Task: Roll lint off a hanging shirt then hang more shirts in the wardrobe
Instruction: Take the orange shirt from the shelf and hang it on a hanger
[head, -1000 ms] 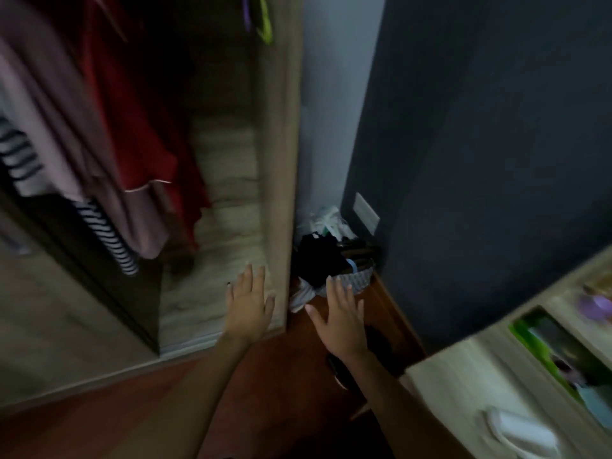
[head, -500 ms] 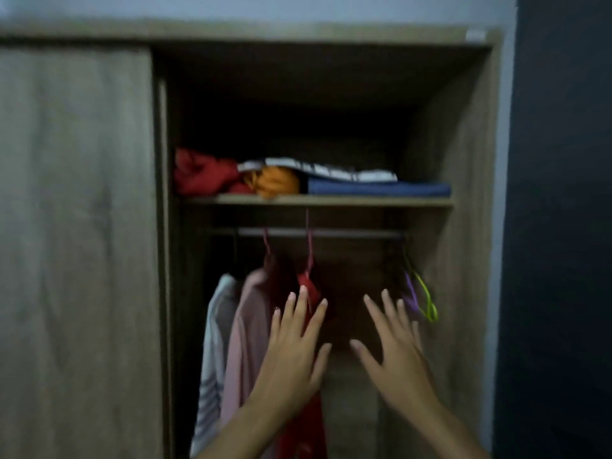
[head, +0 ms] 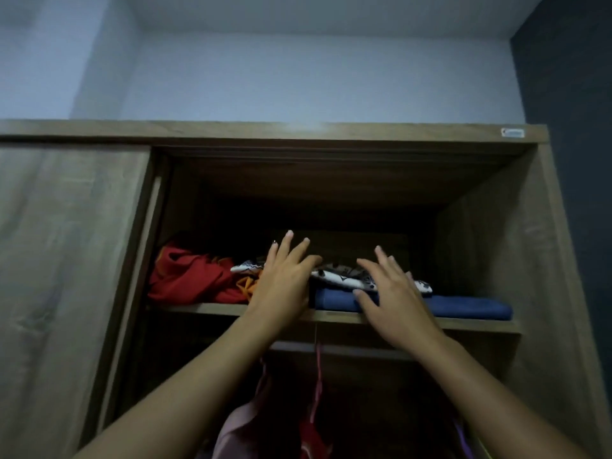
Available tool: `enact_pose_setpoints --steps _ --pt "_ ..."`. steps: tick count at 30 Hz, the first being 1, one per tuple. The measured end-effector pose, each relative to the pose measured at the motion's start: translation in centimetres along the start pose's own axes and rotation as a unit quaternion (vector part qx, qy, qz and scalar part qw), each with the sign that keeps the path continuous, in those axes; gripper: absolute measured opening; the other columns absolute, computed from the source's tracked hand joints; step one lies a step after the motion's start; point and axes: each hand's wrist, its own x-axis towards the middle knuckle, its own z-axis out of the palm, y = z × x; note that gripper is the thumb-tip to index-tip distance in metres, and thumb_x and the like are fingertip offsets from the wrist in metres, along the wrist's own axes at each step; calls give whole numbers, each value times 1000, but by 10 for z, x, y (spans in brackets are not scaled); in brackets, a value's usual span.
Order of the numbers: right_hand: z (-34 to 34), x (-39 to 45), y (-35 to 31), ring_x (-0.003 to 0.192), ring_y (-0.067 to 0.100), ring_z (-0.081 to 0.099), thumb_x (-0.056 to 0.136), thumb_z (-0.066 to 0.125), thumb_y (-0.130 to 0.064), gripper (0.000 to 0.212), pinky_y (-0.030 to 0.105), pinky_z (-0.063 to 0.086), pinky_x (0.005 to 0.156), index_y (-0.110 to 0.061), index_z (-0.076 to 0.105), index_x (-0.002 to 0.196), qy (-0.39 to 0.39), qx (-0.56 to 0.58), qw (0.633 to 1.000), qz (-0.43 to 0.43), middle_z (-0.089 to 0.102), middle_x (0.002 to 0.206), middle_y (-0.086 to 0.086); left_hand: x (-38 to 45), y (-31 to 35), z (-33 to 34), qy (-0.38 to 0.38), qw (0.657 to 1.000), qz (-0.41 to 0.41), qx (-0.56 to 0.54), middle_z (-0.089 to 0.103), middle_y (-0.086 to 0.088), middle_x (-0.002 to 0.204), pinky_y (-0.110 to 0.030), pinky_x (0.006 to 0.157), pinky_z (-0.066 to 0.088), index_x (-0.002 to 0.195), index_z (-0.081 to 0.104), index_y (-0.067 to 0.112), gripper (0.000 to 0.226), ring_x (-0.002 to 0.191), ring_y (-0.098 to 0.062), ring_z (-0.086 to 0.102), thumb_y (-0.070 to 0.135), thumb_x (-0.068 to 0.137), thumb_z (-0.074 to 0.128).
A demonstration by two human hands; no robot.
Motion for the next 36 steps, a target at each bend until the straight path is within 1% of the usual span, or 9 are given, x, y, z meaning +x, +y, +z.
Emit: enact_pose_setpoints --steps 7,10,12,15,18,24,30,33,36 --pt "19 29 5 145 17 21 94 43 -41 52 45 7 121 -33 30 145 -30 -20 999 -20 25 157 -2 35 -6 34 -86 992 -27 90 42 -2 148 -56 116 -3 136 45 29 44 145 -23 22 20 94 49" --pt "13 42 9 123 19 49 90 49 -36 48 47 27 114 -32 39 136 -47 -35 998 -10 53 134 -2 34 -13 36 -35 996 -9 79 62 3 123 -52 118 -2 126 51 27 35 126 -16 50 15 93 48" --pt "5 56 20 112 21 54 87 56 -30 54 47 39 105 -33 38 138 -90 -47 994 33 58 126 0 36 -19 37 -11 997 6 70 65 4 117 -48 118 1 123 51 26 34 118 -15 56 14 91 48" --pt "-9 78 39 113 21 56 85 64 -25 65 39 46 98 -32 36 143 -203 -63 974 74 55 131 2 39 -26 35 -1 999 21 49 66 3 114 -42 116 17 119 54 25 34 112 -17 59 18 87 53" --pt "-21 86 43 101 14 57 91 60 -22 43 29 42 89 -29 51 132 -303 -77 950 23 59 115 -6 47 -28 34 -24 1000 -3 6 64 -2 112 -37 91 46 117 56 20 32 105 -22 60 19 86 56" --pt "-10 101 56 102 22 57 95 54 -18 34 31 42 83 -17 51 129 -263 -274 925 15 57 122 7 87 -15 48 -199 977 -77 21 61 -9 113 -38 87 50 111 57 16 20 99 -26 60 18 93 49" --pt "-46 108 97 117 29 54 96 53 -22 42 40 48 96 -20 48 137 -222 -326 915 88 50 133 11 118 37 67 -209 977 -9 -39 51 -16 136 -40 97 44 136 45 12 42 121 -31 52 9 95 46" --pt "-53 89 115 118 30 55 97 48 -19 36 37 45 94 -16 50 132 -198 -357 909 85 53 133 13 117 61 72 -257 965 28 -44 55 -14 130 -37 93 44 133 50 13 37 115 -29 55 12 96 46" --pt "-47 75 119 105 28 62 93 48 -14 28 34 49 86 -16 61 118 -247 -327 908 81 64 120 12 113 64 70 -347 937 33 1 60 -10 126 -37 90 44 128 56 16 35 109 -26 58 20 96 44"
